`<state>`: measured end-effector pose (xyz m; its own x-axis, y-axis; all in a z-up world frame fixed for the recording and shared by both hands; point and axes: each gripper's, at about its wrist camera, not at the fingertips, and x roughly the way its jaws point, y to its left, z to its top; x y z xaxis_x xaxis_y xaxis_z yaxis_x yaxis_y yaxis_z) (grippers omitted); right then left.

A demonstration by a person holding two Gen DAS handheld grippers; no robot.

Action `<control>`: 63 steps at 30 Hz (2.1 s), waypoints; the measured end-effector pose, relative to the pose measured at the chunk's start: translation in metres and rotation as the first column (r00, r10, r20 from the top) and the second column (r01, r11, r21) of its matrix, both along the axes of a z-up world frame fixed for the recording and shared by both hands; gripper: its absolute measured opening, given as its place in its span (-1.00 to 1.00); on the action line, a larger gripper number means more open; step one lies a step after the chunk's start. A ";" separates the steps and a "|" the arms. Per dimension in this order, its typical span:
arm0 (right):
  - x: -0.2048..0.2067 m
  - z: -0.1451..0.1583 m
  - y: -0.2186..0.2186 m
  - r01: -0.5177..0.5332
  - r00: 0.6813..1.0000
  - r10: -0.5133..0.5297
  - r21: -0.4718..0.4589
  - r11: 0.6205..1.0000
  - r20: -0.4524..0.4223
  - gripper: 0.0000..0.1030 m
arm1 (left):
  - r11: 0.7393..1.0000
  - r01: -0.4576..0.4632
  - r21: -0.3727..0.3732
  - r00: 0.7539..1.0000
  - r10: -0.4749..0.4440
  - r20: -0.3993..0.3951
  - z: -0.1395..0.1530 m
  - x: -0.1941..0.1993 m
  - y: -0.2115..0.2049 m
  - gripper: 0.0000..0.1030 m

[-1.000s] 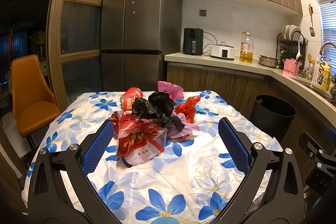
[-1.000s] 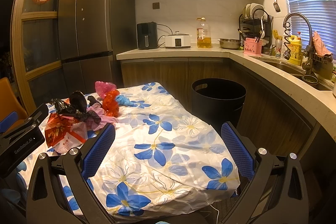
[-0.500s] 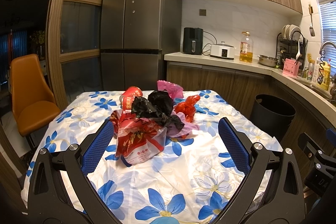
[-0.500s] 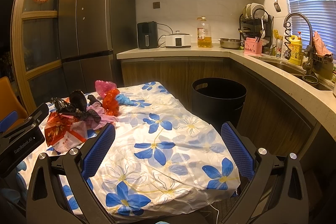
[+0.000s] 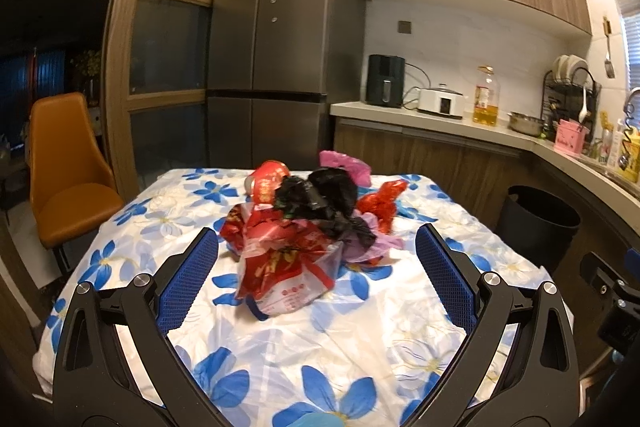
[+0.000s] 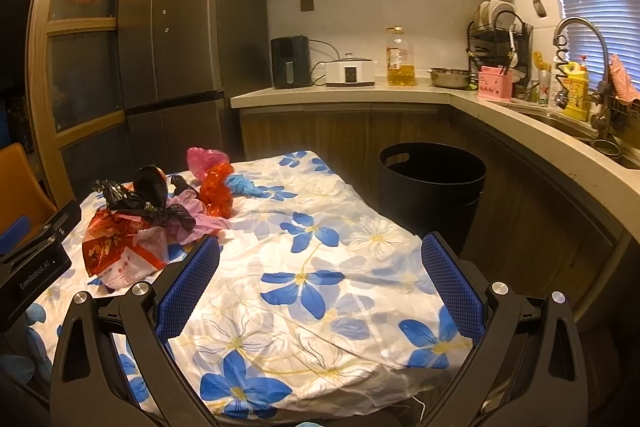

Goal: Collect trash
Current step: 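Grasp the red snack bag with the left tool while the right tool grasps the black bag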

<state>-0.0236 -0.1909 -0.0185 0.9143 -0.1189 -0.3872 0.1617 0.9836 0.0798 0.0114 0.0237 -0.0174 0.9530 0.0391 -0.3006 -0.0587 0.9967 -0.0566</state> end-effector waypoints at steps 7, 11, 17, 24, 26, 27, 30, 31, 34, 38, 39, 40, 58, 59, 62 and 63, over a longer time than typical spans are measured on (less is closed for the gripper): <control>0.027 -0.009 0.004 -0.069 0.998 0.069 0.013 0.998 0.000 0.90 | 0.998 -0.064 -0.023 0.998 0.063 -0.022 -0.021 0.023 0.026 0.85; 0.041 -0.014 0.007 -0.102 0.995 0.102 0.025 0.994 0.001 0.90 | 0.995 -0.088 -0.039 0.995 0.086 -0.054 -0.031 0.041 0.039 0.75; 0.058 -0.017 0.010 -0.121 0.993 0.121 0.032 0.992 -0.001 0.90 | 0.994 -0.093 -0.061 0.995 0.090 -0.050 -0.030 0.059 0.048 0.62; 0.071 -0.018 0.025 -0.188 0.982 0.188 0.042 0.981 0.015 0.89 | 0.992 -0.071 -0.103 0.987 0.055 -0.151 -0.059 0.088 0.064 0.07; 0.074 -0.016 0.034 -0.229 0.973 0.228 0.042 0.973 0.026 0.87 | 0.993 -0.061 -0.106 0.983 0.041 -0.180 -0.066 0.093 0.066 -0.18; 0.075 -0.016 0.038 -0.247 0.969 0.246 0.043 0.968 0.032 0.86 | 0.993 -0.054 -0.108 0.981 0.033 -0.193 -0.069 0.096 0.066 -0.27; 0.083 -0.013 0.055 -0.320 0.947 0.318 0.049 0.946 0.053 0.79 | 0.992 -0.034 -0.126 0.976 0.005 -0.219 -0.076 0.099 0.068 -0.66; 0.086 -0.013 0.059 -0.337 0.941 0.334 0.052 0.940 0.056 0.78 | 0.991 -0.025 -0.129 0.976 -0.004 -0.217 -0.077 0.099 0.069 -0.70; 0.097 -0.012 0.074 -0.396 0.918 0.392 0.071 0.916 0.062 0.68 | 0.992 -0.011 -0.123 0.978 -0.015 -0.210 -0.076 0.097 0.067 -0.85; 0.112 -0.012 0.093 -0.468 0.884 0.464 0.086 0.880 0.059 0.58 | 0.991 0.027 -0.129 0.979 -0.052 -0.199 -0.076 0.090 0.062 -0.87; 0.114 -0.012 0.099 -0.485 0.874 0.481 0.086 0.870 0.063 0.58 | 0.992 0.034 -0.125 0.978 -0.059 -0.199 -0.076 0.088 0.060 -0.87; 0.119 -0.012 0.107 -0.507 0.862 0.504 0.085 0.858 0.061 0.57 | 0.992 0.040 -0.121 0.978 -0.064 -0.199 -0.077 0.086 0.059 -0.87; 0.178 -0.031 0.163 -0.665 0.743 0.669 0.105 0.740 -0.011 -0.36 | 0.992 0.071 -0.105 0.973 -0.091 -0.210 -0.081 0.090 0.062 -0.87; 0.179 -0.031 0.163 -0.668 0.740 0.673 0.108 0.736 -0.011 -0.43 | 0.992 0.072 -0.105 0.974 -0.093 -0.209 -0.081 0.090 0.063 -0.87; 0.177 -0.030 0.161 -0.666 0.742 0.670 0.104 0.739 -0.008 -0.85 | 0.992 0.070 -0.102 0.974 -0.090 -0.206 -0.081 0.091 0.063 -0.87; 0.174 -0.028 0.157 -0.662 0.746 0.666 0.106 0.742 0.002 -0.87 | 0.992 0.070 -0.106 0.975 -0.090 -0.204 -0.080 0.091 0.064 -0.87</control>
